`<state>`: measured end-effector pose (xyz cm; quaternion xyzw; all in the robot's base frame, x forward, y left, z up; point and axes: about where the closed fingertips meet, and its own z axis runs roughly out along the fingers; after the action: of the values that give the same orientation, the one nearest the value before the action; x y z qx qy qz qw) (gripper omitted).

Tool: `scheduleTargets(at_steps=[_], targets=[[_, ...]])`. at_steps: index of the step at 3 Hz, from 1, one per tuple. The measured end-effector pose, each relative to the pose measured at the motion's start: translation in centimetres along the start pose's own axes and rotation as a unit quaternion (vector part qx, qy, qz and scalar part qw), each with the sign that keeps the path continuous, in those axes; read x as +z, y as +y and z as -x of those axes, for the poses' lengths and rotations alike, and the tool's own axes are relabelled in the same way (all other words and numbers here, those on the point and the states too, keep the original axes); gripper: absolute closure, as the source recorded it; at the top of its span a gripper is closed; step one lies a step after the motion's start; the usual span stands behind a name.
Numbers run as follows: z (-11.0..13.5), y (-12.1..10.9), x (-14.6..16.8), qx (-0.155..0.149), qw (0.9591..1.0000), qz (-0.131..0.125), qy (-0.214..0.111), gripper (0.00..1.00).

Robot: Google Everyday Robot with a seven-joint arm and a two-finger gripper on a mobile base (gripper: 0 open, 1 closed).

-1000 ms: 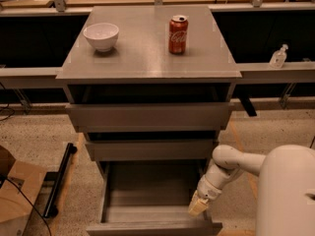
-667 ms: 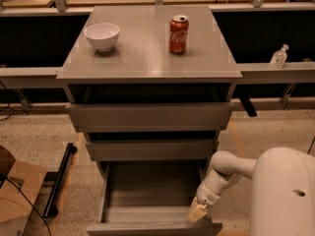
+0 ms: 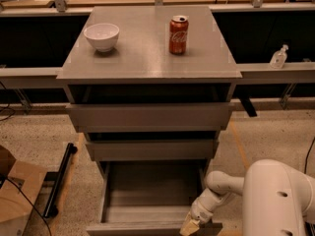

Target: Close bottom drawer

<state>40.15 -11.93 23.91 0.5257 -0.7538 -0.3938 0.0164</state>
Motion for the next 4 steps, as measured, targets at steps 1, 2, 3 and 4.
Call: scheduleTargets(at_steps=[1, 2, 3, 4], targets=[[0.0, 0.0, 0.1, 0.001, 1.0000, 0.001, 0.000, 1.00], [-0.4, -0.9, 0.9, 0.011, 0.9998, 0.014, 0.003, 1.00], [-1.1, -2.5, 2.2, 0.026, 0.9992, 0.029, 0.010, 1.00], [-1.3, -3.2, 2.7, 0.031, 0.9990, 0.029, 0.014, 1.00]])
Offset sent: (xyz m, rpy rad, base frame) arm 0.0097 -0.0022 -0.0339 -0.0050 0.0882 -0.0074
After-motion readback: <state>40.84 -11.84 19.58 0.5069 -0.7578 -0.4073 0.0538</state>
